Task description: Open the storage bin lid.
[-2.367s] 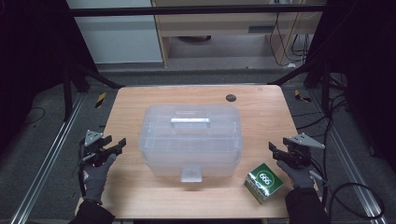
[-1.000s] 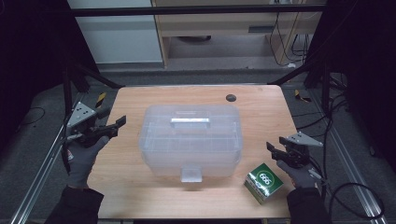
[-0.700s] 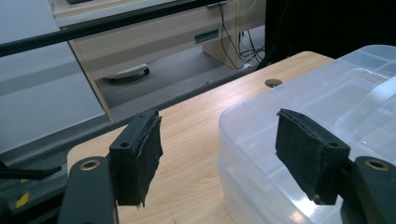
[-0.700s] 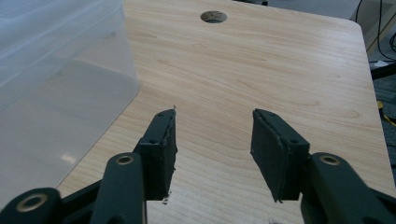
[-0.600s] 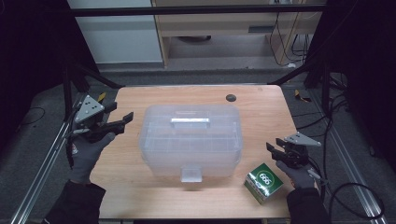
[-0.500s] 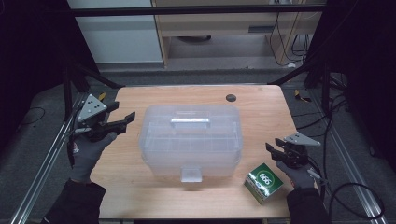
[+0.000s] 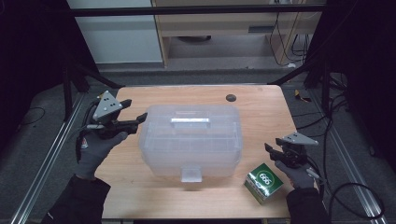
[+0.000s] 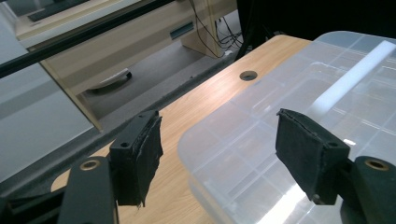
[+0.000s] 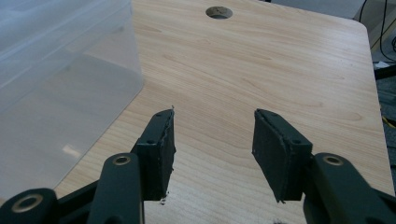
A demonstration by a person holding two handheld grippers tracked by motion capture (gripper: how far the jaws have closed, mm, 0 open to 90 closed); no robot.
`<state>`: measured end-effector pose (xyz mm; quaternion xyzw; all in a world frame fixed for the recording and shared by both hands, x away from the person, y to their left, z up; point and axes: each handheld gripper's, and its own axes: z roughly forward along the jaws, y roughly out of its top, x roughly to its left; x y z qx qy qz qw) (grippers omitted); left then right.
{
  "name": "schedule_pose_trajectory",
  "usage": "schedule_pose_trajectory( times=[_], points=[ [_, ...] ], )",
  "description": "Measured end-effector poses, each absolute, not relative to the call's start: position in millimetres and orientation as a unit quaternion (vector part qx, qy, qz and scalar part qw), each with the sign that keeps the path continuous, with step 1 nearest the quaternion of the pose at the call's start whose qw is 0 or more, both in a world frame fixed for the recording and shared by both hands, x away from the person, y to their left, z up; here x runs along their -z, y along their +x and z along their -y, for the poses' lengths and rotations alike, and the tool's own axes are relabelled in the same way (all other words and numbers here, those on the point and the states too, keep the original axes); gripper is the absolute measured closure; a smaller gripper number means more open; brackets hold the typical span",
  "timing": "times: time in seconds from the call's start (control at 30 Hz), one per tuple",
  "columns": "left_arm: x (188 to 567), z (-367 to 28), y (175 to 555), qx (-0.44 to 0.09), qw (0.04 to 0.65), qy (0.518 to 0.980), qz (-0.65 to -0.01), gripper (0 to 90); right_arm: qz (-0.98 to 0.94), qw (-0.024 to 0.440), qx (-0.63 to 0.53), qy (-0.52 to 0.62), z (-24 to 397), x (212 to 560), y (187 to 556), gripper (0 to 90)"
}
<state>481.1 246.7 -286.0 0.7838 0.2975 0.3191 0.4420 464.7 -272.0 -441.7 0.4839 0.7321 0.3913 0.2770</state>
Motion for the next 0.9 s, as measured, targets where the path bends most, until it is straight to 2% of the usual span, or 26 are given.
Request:
schedule_pose_trajectory(
  times=[0.4,0.9],
  points=[
    [279,-230,482,-0.318,0.426,0.806,-0.262,30.6,-0.736,0.276,-0.379,0.489,274,445,466,47.8],
    [280,-211,482,-0.309,0.375,0.852,-0.194,30.4,-0.738,0.274,-0.379,0.486,273,444,466,47.5]
  ],
)
